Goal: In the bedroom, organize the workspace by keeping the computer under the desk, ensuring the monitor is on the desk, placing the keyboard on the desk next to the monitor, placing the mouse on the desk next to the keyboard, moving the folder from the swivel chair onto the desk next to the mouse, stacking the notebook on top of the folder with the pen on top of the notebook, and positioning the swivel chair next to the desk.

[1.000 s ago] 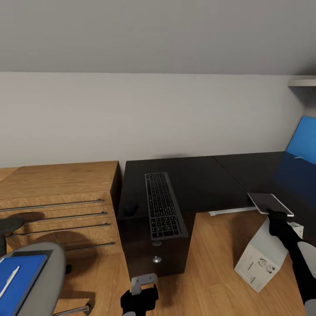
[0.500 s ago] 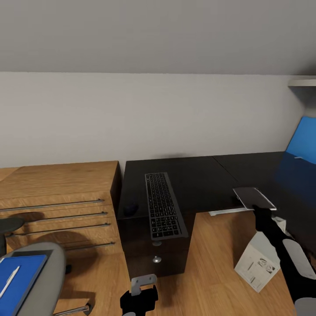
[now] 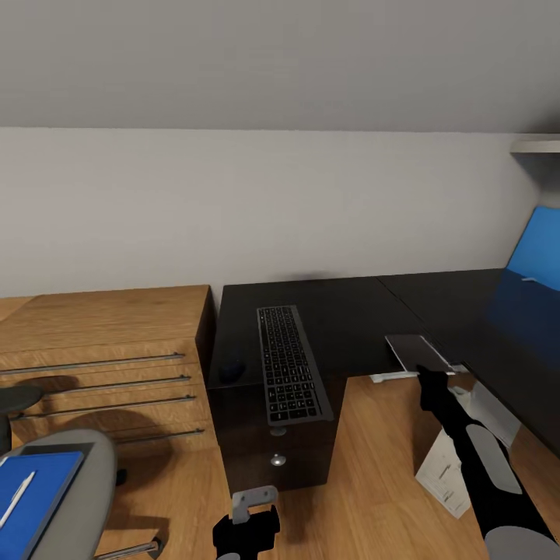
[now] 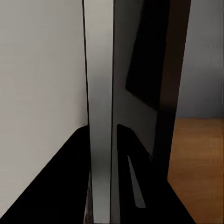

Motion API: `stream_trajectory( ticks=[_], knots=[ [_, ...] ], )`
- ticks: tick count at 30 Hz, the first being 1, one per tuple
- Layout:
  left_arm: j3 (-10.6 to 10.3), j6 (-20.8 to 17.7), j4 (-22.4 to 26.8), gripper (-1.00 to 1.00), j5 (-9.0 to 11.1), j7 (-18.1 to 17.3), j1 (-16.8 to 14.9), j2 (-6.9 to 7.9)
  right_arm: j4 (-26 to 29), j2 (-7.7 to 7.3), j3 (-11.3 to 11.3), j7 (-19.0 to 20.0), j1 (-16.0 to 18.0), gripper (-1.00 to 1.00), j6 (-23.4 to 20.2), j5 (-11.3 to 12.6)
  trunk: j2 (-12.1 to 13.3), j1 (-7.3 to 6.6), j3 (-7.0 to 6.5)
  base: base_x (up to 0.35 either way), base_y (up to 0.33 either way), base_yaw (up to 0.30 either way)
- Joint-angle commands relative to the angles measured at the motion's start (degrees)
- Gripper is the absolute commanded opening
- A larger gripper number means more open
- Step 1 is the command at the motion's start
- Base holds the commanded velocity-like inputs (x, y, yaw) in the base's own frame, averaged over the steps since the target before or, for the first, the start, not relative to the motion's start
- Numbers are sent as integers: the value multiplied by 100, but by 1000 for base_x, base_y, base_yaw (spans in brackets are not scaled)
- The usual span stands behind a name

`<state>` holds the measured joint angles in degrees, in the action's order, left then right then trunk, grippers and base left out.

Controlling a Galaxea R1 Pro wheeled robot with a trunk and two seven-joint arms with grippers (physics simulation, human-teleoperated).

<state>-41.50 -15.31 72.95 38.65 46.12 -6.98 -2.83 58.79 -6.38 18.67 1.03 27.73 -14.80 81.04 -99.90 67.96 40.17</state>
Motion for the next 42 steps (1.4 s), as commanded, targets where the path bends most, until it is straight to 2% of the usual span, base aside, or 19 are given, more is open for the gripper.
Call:
stream_trajectory(
  ticks=[1,10,11,12,15,19,30,38,42],
  knots=[
    [-8,-25,8,100,18,38,-5,3,-5,24,-7,20,5,-100,-32,36,-3,-1,5,0,0,0],
    [-8,-25,9,100,-1,38,-5,15,-31,188,-200,20,5,-100,-32,42,-3,-1,5,0,0,0],
    [-8,-25,9,100,-5,38,-5,18,-33,292,-238,20,5,-100,-32,41,-3,-1,5,0,0,0],
    [-8,-25,9,100,-5,38,-5,18,-34,318,-252,20,5,-100,-35,42,-3,-1,5,0,0,0],
    [-8,-24,9,100,-6,38,-5,19,-34,341,-310,20,5,-100,-60,43,-3,-1,5,0,0,0],
    [-8,-25,9,100,-6,38,-5,18,-42,367,-560,20,5,-100,-126,44,-3,-1,5,0,0,0],
    [-8,-25,9,100,-6,38,-5,18,-43,374,-647,20,-27,-100,-139,36,-3,-1,5,0,0,0],
    [-9,-16,143,100,3,54,-5,-50,-4,457,-803,14,-77,-100,-180,217,-2,-1,5,0,0,0],
    [-8,-16,148,100,9,55,-5,-68,37,465,-795,19,-127,-100,-241,314,-2,-1,5,0,0,0]
  ],
)
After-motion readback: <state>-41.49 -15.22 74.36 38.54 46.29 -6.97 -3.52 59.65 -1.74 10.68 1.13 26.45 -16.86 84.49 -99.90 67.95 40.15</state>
